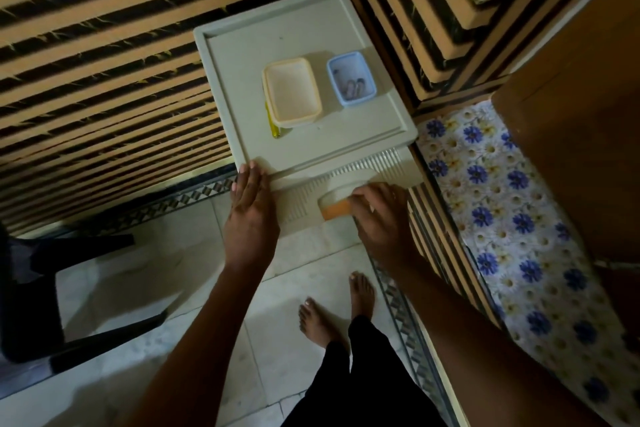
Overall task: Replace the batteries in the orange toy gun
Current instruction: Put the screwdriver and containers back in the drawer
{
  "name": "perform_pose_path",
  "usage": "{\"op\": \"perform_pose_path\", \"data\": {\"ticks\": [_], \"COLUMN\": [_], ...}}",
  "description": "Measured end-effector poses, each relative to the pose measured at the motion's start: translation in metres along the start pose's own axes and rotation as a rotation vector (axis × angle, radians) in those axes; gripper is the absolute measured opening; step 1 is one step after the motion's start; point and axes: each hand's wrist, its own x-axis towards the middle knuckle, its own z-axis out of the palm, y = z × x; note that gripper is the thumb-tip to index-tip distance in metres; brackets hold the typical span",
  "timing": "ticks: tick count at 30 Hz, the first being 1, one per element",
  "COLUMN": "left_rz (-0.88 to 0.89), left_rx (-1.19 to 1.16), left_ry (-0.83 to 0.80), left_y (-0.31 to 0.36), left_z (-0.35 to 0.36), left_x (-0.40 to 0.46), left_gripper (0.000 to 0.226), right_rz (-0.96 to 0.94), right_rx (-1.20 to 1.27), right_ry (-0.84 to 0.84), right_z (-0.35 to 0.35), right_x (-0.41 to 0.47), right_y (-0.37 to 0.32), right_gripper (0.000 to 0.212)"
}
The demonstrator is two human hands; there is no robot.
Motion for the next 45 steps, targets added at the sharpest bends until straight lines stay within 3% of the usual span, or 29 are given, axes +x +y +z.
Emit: {"op": "perform_pose_path", "data": {"ticks": [8,14,21,25,28,33,38,45], "left_rz": [-0.034,-0.176,-0.372,-0.4,-0.439,-0.499,-0.492,-0.515], "left_rx": [0.007,-0.104,-0.153,-0.074,-0.071,-0.162,-0.238,-0.487], "left_ry": [0.056,0.129,0.148,0.073,0.046,0.072,0.083,0.054], "left_y": [0.007,0.026,0.055,0.065,0.068,0.072,0.068,0.102], "left_z": [-0.001,-0.021,-0.034,-0.036,-0.034,-0.03,-0.025,-0.039], "left_x": [0.002,0.022,0.101,0.14,0.154,0.163,0.15,0.069], "left_gripper": [0.05,0.032,0.041,0.037,0.036,0.032,0.031,0.027], "right_rz": [0.019,0.118,0.546,0.765,0.88,1.115,1.232,1.246], "right_rx": [-0.046,0.131,0.407,0.409,0.38,0.602,0.855,0.843], "right_ry": [-0.17,-0.116,0.117,0.049,-0.033,-0.028,0.039,0.083], "right_z": [0.017,0.013,0.009,0.023,0.041,0.046,0.014,-0.045], "right_x": [0.046,0.037,0.1,0.15,0.172,0.181,0.163,0.084], "right_y": [0.004,0.01,0.02,0.033,0.048,0.059,0.049,0.028], "right_gripper": [0.016,0.019,0.028,0.038,0.031,0.018,0.008,0.01]}}
